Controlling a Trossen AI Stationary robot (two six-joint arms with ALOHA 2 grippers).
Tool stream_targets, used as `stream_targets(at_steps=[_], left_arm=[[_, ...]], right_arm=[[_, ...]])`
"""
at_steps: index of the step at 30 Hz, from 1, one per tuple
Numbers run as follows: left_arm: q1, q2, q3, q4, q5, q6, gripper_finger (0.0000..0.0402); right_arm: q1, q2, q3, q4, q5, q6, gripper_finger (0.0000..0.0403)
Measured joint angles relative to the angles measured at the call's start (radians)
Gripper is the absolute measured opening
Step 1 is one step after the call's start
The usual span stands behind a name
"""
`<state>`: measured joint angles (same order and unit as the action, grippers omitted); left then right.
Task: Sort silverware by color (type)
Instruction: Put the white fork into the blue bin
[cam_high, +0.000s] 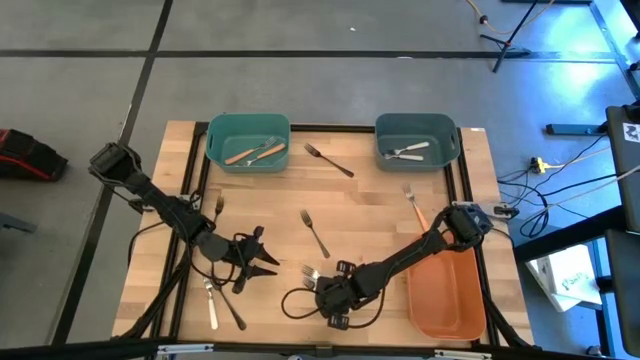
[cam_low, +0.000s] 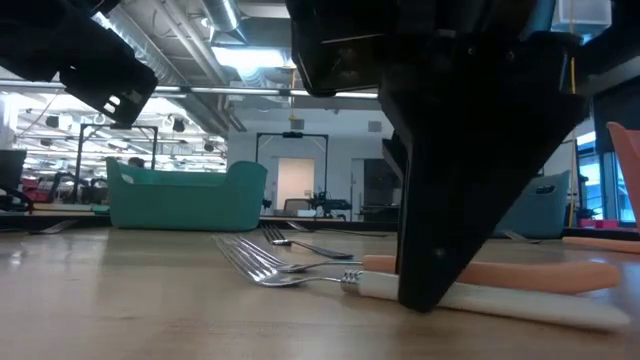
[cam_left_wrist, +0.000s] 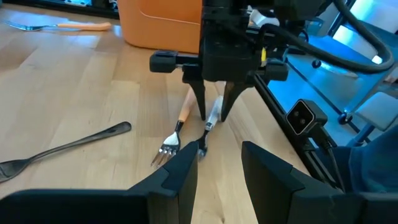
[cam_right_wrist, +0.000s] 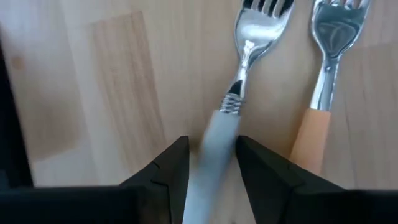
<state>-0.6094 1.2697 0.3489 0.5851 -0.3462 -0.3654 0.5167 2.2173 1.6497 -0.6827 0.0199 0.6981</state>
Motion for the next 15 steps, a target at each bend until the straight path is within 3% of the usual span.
stream_targets(at_steps=[5,12,15], left_arm=[[0.000,0.000,0.000,0.001,0.000,-0.001,0.0119],[0.000,0.000,0.000,0.001,0.000,-0.001,0.0119],[0.000,0.000,0.000,0.001,0.000,-0.001,0.0119]], right_arm=[[0.000,0.001,0.000,-0.005,0.014,-0.053,0.0111],[0.000,0.001,0.000,-0.007,0.014,-0.153,0.0019],[0.000,0.001,0.000,-0.003,0.014,-0.162,0.0011]])
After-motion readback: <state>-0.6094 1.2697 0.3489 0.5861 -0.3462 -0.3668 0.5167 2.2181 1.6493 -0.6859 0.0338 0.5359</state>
